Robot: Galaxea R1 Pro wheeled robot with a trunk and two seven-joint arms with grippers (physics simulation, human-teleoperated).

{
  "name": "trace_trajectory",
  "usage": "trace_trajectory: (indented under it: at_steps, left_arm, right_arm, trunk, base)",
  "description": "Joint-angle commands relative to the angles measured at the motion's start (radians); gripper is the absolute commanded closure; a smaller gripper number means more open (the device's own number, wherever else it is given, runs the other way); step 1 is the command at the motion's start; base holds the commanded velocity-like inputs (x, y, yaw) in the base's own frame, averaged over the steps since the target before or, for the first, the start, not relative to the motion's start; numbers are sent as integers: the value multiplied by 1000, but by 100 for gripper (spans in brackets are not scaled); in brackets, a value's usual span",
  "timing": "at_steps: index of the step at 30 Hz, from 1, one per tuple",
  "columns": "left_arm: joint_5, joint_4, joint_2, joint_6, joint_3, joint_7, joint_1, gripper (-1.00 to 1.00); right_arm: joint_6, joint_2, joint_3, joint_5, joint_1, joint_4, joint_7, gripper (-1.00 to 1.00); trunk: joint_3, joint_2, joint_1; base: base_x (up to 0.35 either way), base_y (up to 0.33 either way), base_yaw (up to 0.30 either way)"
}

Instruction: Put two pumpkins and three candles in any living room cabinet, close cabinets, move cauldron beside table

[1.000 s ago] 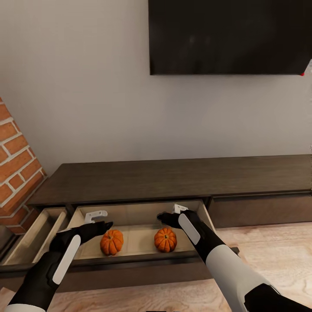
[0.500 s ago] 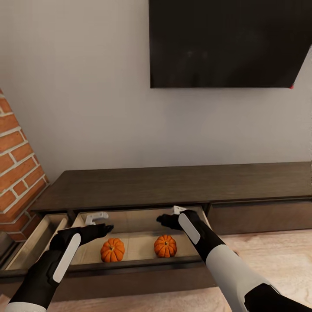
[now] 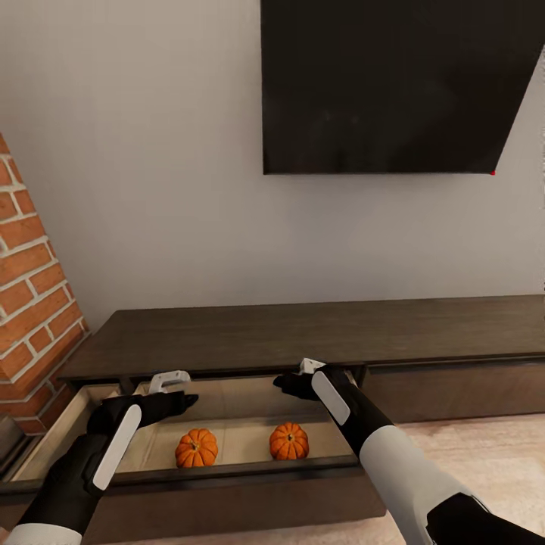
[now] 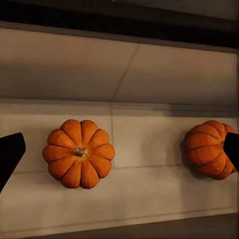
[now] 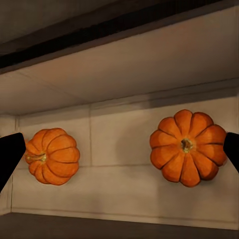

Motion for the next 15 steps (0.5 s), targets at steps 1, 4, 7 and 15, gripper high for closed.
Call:
trace_trajectory:
  at_steps: [1, 4, 7, 15]
  left_arm:
    - [4, -2, 1, 9, -1, 4, -1, -100]
    - [4, -2, 1, 13, -1, 4, -1, -100]
    - [4, -2, 1, 18, -1, 4, -2, -100]
    - [2, 4, 1, 54, 1, 4, -15, -100]
  right_arm:
    - [1, -1, 3, -11, -1, -1, -9, -100]
    - [1, -1, 3, -11, -1, -1, -9, -100]
    - [2, -1, 3, -12, -1, -1, -9, -100]
    - [20, -1, 3, -15, -3, -1, -9, -100]
  trunk:
    - [3, 0, -1]
    - [15, 1, -2]
    - [26, 1, -3]
    - [52, 54, -32]
  base:
    - [0, 0, 0]
    - [0, 0, 0]
    - [0, 0, 0]
    - [0, 0, 0]
